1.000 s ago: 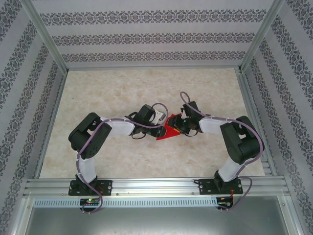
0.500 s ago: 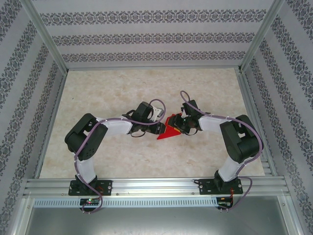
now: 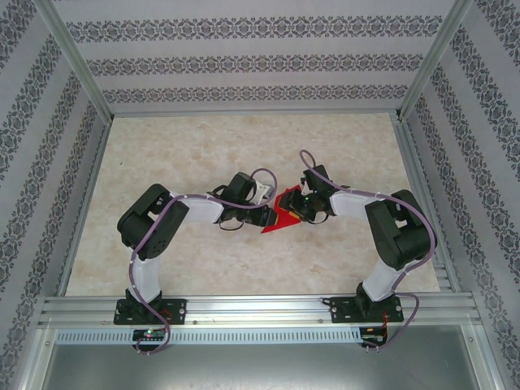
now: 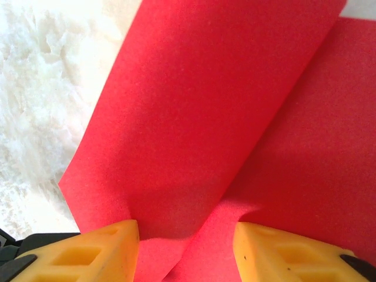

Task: Fold a paper plane with a square sheet of paper (pick it up from the middle)
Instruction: Fourth fold the wing at the center of the table.

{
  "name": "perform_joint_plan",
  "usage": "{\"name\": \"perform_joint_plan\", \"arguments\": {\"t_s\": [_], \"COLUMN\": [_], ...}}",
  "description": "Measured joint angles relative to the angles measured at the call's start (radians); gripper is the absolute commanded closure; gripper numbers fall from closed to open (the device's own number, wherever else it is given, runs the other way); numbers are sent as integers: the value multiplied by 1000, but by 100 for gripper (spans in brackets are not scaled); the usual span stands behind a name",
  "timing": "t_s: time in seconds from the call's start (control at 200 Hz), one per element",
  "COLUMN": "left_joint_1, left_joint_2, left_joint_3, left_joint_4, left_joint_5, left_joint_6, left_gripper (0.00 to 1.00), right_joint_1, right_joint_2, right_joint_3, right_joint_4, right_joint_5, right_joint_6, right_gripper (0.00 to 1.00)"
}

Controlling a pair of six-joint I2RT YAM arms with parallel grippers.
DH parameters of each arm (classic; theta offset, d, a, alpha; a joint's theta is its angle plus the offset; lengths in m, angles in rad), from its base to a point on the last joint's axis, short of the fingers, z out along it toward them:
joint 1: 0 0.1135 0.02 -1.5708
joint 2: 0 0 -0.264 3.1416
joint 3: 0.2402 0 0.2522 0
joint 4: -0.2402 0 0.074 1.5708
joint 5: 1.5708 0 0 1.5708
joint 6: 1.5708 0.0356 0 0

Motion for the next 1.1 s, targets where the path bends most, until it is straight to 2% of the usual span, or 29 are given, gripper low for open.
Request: {"name": "perform_joint_plan", "arguments": {"t_s": [0.29, 0.584, 0.864, 1.099], "left_joint_1": [31, 45, 42, 18], "left_joint_2": [-65, -123, -111, -56], "left_joint_3": [0, -42, -62, -58], "left_joint_4": [-24, 16, 138, 161], "left_joint_5": [-19, -48, 18, 52], "left_joint_6": [8, -55, -147, -163], "left_gripper": [68, 75, 76, 79], "right_joint_1": [-5, -8, -14, -16], "right_joint_2": [3, 10, 21, 29], "right_joint_3": [2, 9, 26, 39], "right_joint_4": [-3, -13, -35, -54], "right_joint_5": [-4, -4, -4, -5], "right_joint_6": [10, 26, 45, 56], "right_gripper": [52, 54, 54, 54]}}
